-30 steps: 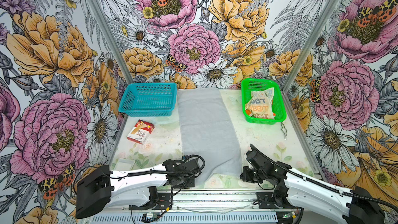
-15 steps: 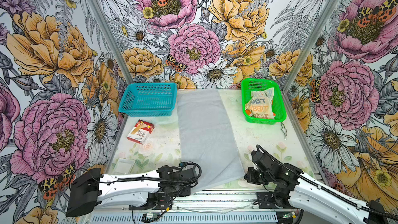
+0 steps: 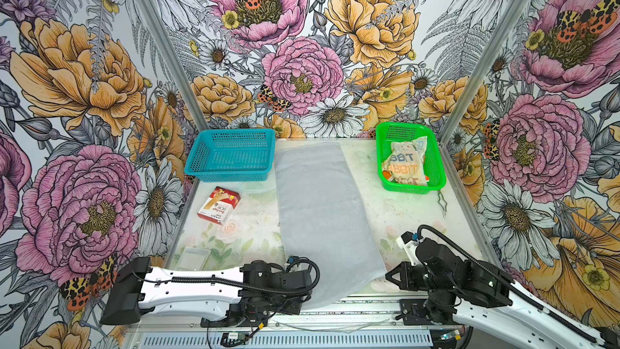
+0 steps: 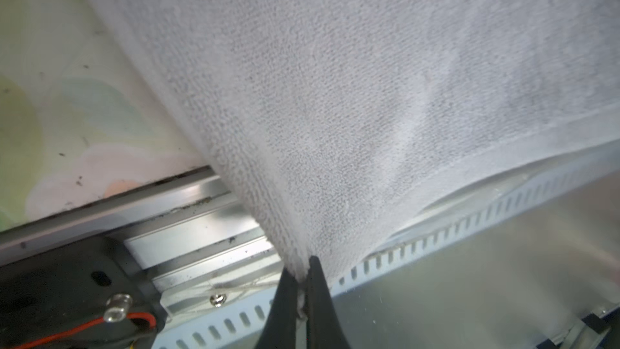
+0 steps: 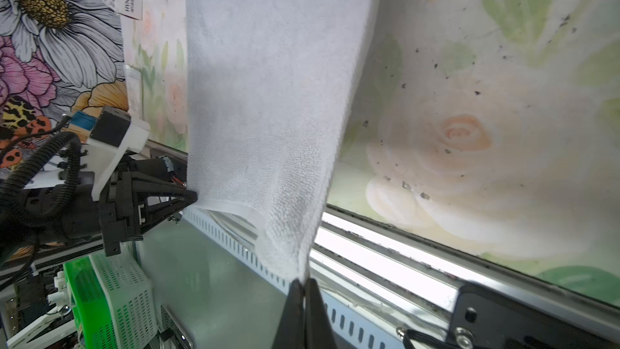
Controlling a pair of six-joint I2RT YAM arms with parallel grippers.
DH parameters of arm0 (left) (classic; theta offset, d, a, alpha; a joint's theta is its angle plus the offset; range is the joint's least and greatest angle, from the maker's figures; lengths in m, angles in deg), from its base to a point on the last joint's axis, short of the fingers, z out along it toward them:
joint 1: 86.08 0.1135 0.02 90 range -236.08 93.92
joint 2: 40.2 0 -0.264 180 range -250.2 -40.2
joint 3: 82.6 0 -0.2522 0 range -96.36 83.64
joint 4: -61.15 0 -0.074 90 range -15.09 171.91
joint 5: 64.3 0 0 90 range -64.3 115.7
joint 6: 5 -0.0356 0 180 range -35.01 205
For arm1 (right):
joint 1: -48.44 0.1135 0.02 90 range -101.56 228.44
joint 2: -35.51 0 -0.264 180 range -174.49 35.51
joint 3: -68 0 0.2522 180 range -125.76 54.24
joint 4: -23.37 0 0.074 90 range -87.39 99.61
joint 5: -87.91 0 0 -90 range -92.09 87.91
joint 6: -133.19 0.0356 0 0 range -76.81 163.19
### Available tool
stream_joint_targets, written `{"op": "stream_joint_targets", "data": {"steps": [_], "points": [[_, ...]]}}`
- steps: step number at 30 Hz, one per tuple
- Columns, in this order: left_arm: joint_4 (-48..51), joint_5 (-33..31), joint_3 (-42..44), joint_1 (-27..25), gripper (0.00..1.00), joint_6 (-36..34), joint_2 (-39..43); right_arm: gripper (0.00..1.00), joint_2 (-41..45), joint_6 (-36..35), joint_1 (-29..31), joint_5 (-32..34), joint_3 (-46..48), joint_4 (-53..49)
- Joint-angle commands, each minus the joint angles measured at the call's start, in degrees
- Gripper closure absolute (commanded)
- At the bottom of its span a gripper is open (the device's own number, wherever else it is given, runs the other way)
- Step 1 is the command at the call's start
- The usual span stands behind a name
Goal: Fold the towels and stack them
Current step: 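Lift the near edge with both grippers and fold it over toward the baskets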
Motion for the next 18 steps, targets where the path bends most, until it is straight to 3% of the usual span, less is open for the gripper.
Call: {"op": "stream_joint_targets", "data": {"steps": [1,6,9,14,18], "points": [[6.17,-4.21,-5.56,-3.67,1.00,3.31,1.57,1.00,1.29,1.17,2.82,1.91,-4.25,-2.00],[14.56,-10.42,-12.96,-8.54,1.00,7.70,1.82,1.00,2.97,2.59,4.78,4.06,-7.63,-3.91],[16.74,-14.02,-15.73,-8.28,1.00,8.04,1.42,1.00,1.67,0.57,5.00,7.32,-9.69,-3.85],[16.37,-17.25,-17.44,4.69,1.00,-1.49,2.03,1.00,-9.11,-7.14,2.43,12.12,-12.50,-1.27],[13.38,-14.91,-18.47,20.64,1.00,-14.48,0.86,1.00,-20.28,-17.08,-9.35,6.74,-13.01,9.49]]}}
